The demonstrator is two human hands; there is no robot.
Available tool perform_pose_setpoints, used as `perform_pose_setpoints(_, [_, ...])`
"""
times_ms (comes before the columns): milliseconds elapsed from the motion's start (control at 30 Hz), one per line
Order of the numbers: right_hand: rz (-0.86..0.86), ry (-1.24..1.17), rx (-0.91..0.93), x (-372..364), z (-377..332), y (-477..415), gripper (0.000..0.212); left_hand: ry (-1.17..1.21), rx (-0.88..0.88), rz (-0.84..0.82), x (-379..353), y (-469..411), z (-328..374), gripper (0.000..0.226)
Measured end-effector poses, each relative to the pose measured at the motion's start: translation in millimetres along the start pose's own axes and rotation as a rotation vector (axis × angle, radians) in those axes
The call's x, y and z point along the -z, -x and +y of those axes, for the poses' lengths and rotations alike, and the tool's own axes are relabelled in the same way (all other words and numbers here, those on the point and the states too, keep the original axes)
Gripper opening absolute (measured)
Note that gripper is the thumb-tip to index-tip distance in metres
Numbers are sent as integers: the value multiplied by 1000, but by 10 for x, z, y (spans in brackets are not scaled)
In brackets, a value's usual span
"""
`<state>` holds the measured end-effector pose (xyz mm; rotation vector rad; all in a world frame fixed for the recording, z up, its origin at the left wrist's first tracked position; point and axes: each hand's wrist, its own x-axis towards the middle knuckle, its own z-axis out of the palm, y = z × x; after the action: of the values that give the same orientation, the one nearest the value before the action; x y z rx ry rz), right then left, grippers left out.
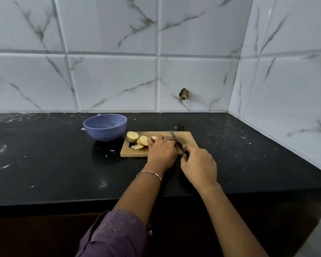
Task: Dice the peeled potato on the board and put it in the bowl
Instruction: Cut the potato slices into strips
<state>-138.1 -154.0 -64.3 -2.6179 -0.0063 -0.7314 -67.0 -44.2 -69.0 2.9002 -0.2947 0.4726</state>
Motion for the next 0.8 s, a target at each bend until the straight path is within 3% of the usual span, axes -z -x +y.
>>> perform_pose_setpoints(433, [-131, 161, 135, 0, -207, -83, 16, -4, -15, 3, -4, -17, -23, 31])
perform_pose_setpoints(800, [-57, 164, 181, -18, -128, -44, 23, 8, -3, -17, 12, 20, -18, 34])
